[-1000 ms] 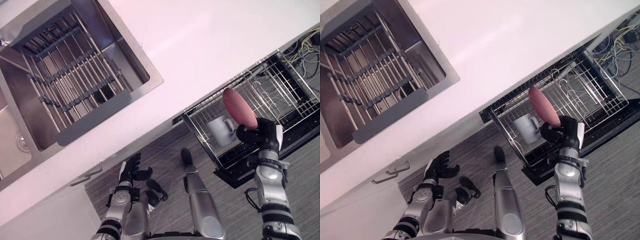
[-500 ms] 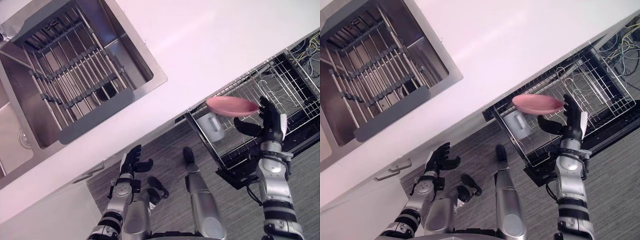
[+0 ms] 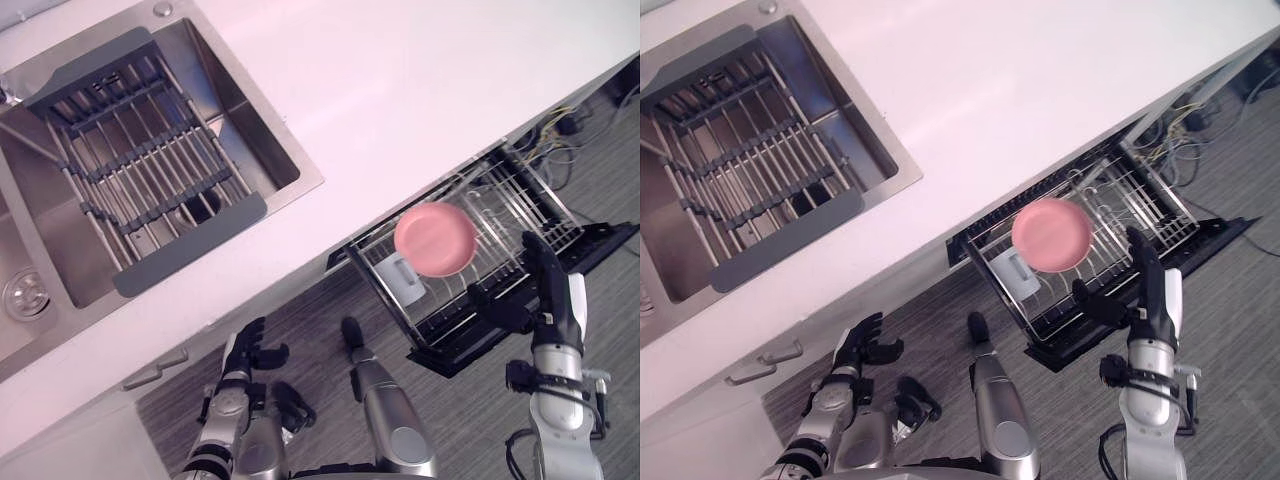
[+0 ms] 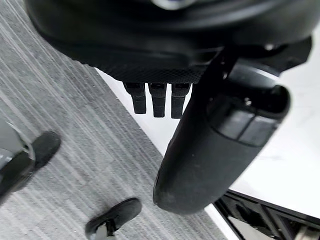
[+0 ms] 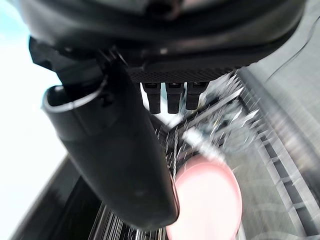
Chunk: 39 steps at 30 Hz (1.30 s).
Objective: Walk over to the sink, pick up the cup, carry it to the dishwasher, place the cup inside the dishwasher, then close the dishwasher door
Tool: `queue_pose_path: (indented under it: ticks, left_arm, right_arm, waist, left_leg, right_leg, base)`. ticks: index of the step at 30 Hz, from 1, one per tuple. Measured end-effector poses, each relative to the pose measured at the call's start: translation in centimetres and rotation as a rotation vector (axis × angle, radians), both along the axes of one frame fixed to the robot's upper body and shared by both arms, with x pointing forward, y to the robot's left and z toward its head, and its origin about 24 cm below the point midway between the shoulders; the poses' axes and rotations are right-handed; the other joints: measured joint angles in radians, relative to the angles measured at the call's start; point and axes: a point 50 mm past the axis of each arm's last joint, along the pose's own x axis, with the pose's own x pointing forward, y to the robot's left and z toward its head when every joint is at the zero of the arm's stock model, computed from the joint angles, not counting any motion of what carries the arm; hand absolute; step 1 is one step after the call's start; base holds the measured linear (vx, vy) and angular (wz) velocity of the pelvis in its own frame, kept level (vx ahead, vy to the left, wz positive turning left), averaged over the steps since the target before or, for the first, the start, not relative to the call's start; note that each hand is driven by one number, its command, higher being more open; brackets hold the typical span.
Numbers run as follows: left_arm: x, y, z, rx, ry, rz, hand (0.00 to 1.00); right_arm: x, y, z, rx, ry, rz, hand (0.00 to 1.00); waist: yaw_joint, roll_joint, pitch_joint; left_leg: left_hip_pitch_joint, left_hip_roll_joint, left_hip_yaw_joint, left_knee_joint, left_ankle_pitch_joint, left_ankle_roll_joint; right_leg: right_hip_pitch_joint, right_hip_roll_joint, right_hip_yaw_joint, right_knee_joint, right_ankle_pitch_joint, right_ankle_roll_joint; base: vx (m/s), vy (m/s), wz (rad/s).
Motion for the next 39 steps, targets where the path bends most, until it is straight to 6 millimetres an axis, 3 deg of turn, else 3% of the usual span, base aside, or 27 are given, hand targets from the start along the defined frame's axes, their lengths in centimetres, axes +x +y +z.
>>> queue_pose_path:
  ticks: [3,6,9,13,15,17,20,25,30,35,39]
  left_arm:
    - [-1.0,-0.4,-0.6,-0.022,0.026,0.019,0.90]
    - [-1.6,-1.0,-0.9,-0.041,0.038,0.021,0.90]
    - [-1.4,-1.8,-0.9,-0.060,0.030,0.014,0.90]
    - [-1.3,-2.3,-0.8,-0.069,0.026,-0.002,0.90]
    - [-0.8,-2.5,-0.4,-0.069,0.005,-0.011,0.90]
    - [-0.1,-2.6,0.0,-0.068,-0.018,-0.019,0.90]
    - [1.2,-2.8,0.8,-0.057,-0.060,-0.047,0.90]
    - [2.7,-2.4,1.8,-0.030,-0.103,-0.068,0.90]
    - [3.5,-2.3,2.4,-0.023,-0.136,-0.080,0.90]
    - [3.7,-2.5,2.7,-0.035,-0.158,-0.082,0.90]
    - [3.5,-2.3,2.4,-0.032,-0.146,-0.081,0.90]
  right_arm:
    - [-3.5,-1.0,-1.6,0.060,0.052,-0.158,0.90]
    - [-5.9,-1.3,-4.9,0.235,0.103,-0.291,0.90]
    - [-7.5,-0.9,-9.6,0.412,0.232,-0.377,0.90]
    - [-7.6,0.5,-14.5,0.603,0.377,-0.427,0.90]
    - [-6.3,1.2,-15.2,0.662,0.390,-0.404,0.90]
    - [-4.2,1.6,-14.8,0.666,0.363,-0.346,0.90]
    - [1.9,0.8,-11.7,0.573,0.251,-0.194,0.90]
    - [5.3,-1.2,-7.9,0.358,0.210,-0.110,0.90]
    - [9.8,0.0,-4.5,0.313,0.121,-0.022,0.90]
    - [15.3,0.6,0.6,0.131,0.074,0.127,0.90]
    - [17.8,0.9,3.1,0.029,0.075,0.191,0.90]
  waist:
    - [-0.004,-0.002,-0.037]
    - [-0.016,-0.002,-0.070]
    - [-0.015,0.004,-0.075]
    - [-0.012,0.037,-0.078]
    - [-0.003,0.057,-0.069]
    - [0.011,0.073,-0.060]
    - [0.037,0.092,-0.033]
    - [0.077,0.093,0.001]
    - [0.087,0.104,0.020]
    - [0.102,0.126,0.033]
    - [0.113,0.128,0.035]
  left_leg:
    - [0.020,0.001,0.016,-0.004,-0.003,0.000]
    - [0.034,0.010,0.023,0.003,-0.011,-0.006]
    - [0.041,0.021,0.039,0.023,-0.032,-0.010]
    - [0.018,0.022,0.056,0.041,-0.043,-0.008]
    - [-0.009,0.022,0.053,0.054,-0.044,-0.006]
    - [-0.034,0.022,0.046,0.065,-0.045,-0.003]
    - [-0.074,0.013,0.006,0.064,-0.038,0.008]
    - [-0.138,-0.014,-0.018,0.030,-0.003,0.023]
    - [-0.163,-0.031,-0.059,-0.009,0.037,0.028]
    - [-0.184,-0.049,-0.128,-0.052,0.092,0.031]
    - [-0.201,-0.053,-0.192,-0.051,0.112,0.027]
  right_leg:
    - [0.012,0.003,0.008,-0.010,-0.005,-0.004]
    - [0.020,0.005,0.001,-0.005,-0.020,-0.012]
    - [0.010,0.002,-0.017,0.029,-0.035,-0.017]
    - [-0.030,-0.017,-0.037,0.058,-0.031,-0.023]
    - [-0.056,-0.021,-0.037,0.065,-0.029,-0.020]
    - [-0.078,-0.026,-0.042,0.073,-0.023,-0.012]
    - [-0.094,-0.048,-0.073,0.073,-0.021,-0.010]
    - [-0.133,-0.075,-0.093,0.033,0.016,-0.004]
    - [-0.133,-0.092,-0.132,0.004,0.034,-0.008]
    - [-0.117,-0.111,-0.185,-0.029,0.058,-0.021]
    - [-0.082,-0.110,-0.228,-0.075,0.082,-0.031]
  base:
    - [0.01,-0.009,-0.14]
    - [0.02,-0.010,-0.08]
    - [-0.01,-0.009,-0.14]
    - [0.01,0.016,-0.13]
    - [0.01,-0.004,0.03]
    - [0.00,-0.015,0.12]
    - [-0.03,-0.026,0.34]
    - [-0.02,-0.017,0.22]
    - [0.00,-0.045,0.26]
    - [-0.03,-0.077,0.34]
    - [-0.07,-0.079,0.37]
